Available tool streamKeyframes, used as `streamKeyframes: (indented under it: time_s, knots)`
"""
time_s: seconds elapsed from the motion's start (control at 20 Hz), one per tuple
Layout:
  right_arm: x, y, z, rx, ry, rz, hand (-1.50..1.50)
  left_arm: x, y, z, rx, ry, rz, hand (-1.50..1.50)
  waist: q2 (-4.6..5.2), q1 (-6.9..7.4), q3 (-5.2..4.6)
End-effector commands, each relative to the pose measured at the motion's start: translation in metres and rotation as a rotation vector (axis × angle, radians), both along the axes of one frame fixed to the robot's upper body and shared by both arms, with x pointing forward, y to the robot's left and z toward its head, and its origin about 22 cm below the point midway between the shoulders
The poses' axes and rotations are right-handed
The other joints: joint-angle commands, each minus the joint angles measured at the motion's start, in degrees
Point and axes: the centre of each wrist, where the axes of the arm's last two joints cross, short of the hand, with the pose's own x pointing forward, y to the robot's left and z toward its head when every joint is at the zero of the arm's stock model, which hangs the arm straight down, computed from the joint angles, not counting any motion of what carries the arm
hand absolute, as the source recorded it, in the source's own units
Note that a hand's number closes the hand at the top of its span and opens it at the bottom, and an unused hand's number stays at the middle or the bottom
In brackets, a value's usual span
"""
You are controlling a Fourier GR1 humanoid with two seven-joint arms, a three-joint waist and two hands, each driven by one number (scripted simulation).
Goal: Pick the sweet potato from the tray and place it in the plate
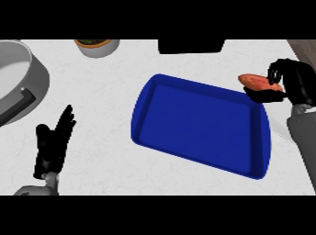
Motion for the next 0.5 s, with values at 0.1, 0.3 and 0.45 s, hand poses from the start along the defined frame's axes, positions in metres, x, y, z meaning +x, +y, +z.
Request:
streamKeyframes:
  time_s: [0.1, 0.3, 0.45]
  knots:
    - [-0.03, -0.014, 0.033, 0.035, -0.075, -0.197, 1.5, 0.011, -0.008, 0.01, -0.003, -0.017, -0.024, 0.0, 0.43, 1.24, 0.06]
    - [-0.04, -0.054, 0.032, 0.06, -0.051, -0.278, 1.5, 0.007, -0.006, 0.009, 0.011, -0.024, -0.014, 0.0, 0.68, 1.95, 0.09]
    - [-0.028, -0.065, 0.034, 0.085, -0.048, -0.305, 1.5, 0.013, -0.02, 0.007, -0.021, -0.021, -0.041, 0.0, 0.78, 2.28, 0.1]
